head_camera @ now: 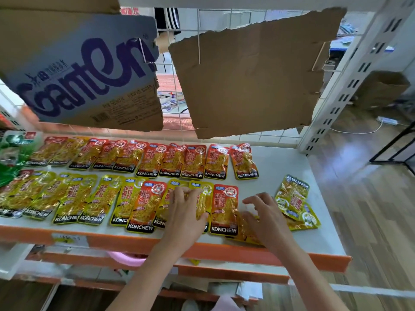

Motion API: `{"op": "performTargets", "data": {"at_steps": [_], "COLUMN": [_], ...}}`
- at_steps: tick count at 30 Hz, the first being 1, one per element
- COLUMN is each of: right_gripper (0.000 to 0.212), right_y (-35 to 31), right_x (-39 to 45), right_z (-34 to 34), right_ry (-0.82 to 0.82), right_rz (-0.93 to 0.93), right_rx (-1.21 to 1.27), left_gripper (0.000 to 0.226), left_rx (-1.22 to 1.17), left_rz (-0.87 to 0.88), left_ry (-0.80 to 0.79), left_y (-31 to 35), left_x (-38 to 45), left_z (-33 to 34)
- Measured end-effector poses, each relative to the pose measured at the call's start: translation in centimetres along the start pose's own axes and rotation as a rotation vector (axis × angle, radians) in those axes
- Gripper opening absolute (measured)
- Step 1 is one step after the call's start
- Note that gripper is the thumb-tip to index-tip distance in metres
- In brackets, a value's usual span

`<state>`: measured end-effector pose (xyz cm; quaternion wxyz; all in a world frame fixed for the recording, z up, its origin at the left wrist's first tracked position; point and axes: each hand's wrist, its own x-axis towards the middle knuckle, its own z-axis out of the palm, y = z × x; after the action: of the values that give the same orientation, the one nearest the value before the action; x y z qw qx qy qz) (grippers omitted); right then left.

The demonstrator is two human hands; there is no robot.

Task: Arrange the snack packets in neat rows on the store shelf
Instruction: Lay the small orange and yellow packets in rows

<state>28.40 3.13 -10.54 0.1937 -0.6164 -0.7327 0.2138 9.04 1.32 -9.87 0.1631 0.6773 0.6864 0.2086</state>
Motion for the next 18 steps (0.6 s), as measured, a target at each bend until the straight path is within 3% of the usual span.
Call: {"op": "performTargets", "data": {"at_steps": [5,7,11,15,18], "right_gripper": [0.024,0.025,0.043,0.065,0.072], "right_y": [3.5,4.9,7.4,8.7,9.9], "right_x": [0.5,0.5,0.0,0.1,1.0], "right_z": [-2.2,-2.9,-3.1,-3.9,-4.5], "right_ry": [0.152,0.188,0.162,0.154,0.103], "right_rz": [0.127,0.199,0.337,0.382,0.439], "right_rx": [0.021,0.009,-0.056,0.071,0.109], "left_gripper": [0.021,0.028,0.062,0.072,0.067], "left_rx": [-0.137,-0.112,0.094,0.169,0.227], "left_rz": [0.196,0.264,0.28,0.266,0.273], "left_ry": [-0.084,-0.208,-0.462,-0.496,-0.492], "left_y": [3.4,4.6,6.2,6.7,7.1], "left_x": [0.5,0.5,0.6,1.2,1.6], "left_z": [0.7,1.3,2.6,3.2,3.6]}}
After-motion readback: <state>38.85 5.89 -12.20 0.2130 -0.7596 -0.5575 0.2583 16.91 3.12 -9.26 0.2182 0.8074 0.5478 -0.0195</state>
